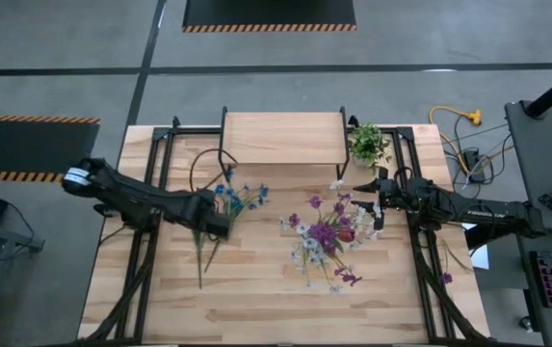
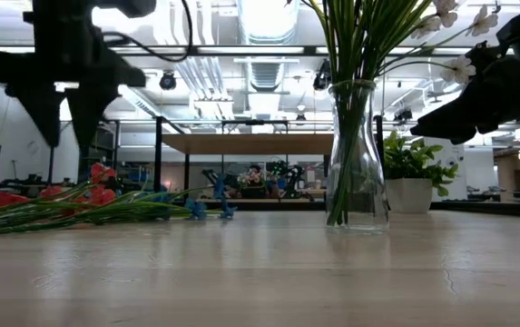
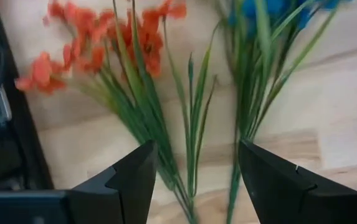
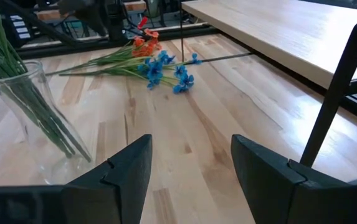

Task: Pick and place flowers into a vace then onto a shelf
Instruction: Put the orange flowers into the transparent vase

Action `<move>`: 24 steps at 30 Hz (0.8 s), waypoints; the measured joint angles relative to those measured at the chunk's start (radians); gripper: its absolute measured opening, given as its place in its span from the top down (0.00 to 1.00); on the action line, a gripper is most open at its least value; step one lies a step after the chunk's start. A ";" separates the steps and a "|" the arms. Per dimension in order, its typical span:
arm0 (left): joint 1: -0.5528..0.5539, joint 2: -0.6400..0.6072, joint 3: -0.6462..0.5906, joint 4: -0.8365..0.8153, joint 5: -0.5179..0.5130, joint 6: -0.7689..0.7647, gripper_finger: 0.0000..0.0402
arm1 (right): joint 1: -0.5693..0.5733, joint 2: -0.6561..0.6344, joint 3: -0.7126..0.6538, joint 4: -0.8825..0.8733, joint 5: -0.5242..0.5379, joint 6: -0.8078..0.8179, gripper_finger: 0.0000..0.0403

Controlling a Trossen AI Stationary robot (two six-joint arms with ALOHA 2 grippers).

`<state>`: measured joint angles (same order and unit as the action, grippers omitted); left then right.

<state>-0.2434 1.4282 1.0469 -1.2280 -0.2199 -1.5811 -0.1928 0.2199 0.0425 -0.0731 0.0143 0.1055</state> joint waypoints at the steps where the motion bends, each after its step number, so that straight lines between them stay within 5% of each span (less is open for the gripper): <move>1: 0.000 0.012 -0.003 0.000 0.019 -0.014 0.48 | 0.000 0.000 0.000 0.000 0.000 0.000 0.48; 24: -0.078 0.195 -0.040 0.046 0.278 -0.184 0.48 | 0.000 0.013 -0.001 -0.001 -0.002 0.000 0.48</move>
<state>-0.3213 1.6228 1.0073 -1.1821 0.0582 -1.7654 -0.1926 0.2329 0.0414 -0.0738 0.0124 0.1055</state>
